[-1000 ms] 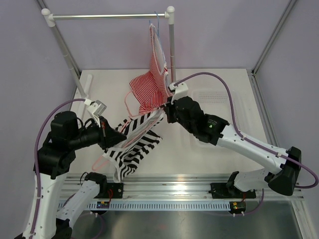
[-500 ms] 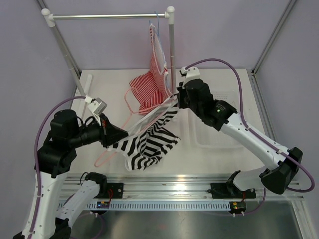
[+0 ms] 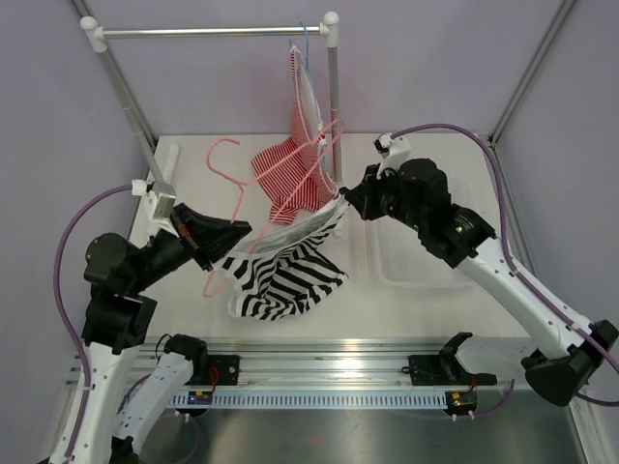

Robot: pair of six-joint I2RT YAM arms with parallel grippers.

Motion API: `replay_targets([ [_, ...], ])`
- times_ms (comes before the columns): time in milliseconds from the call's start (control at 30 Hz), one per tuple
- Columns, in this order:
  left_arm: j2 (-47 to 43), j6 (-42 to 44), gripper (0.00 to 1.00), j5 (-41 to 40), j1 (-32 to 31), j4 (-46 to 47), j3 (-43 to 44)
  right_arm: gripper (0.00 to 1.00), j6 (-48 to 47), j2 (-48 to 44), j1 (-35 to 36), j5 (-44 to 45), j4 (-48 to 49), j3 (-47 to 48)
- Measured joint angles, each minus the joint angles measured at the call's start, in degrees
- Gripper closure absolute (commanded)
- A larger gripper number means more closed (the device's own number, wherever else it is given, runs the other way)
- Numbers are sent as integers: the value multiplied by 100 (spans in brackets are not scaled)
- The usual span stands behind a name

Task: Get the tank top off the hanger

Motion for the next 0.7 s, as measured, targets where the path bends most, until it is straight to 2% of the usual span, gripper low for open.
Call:
replay_targets([
  [100, 155, -627, 100, -358, -39, 1792, -527, 100, 28, -391, -13, -710, 306, -254],
  [200, 769, -920, 100, -719, -291, 3281, -713, 100, 57, -479, -13, -1202, 544, -343],
  [267, 1290, -876, 100, -916, -636, 4068, -697, 100, 57, -466, -13, -1335, 553, -417],
  [333, 1674, -763, 100, -1034, -909, 4450, -645, 100, 55, -463, -13, -1399, 509, -542],
  [467, 1790, -321, 100, -1781, -1266, 4321, -525, 100, 50, -492, -13, -1473, 404, -758],
  [700, 363, 240, 100, -4481, -1316, 2389, 9, 98, 321, -953, 125, -1628, 855, -1790],
])
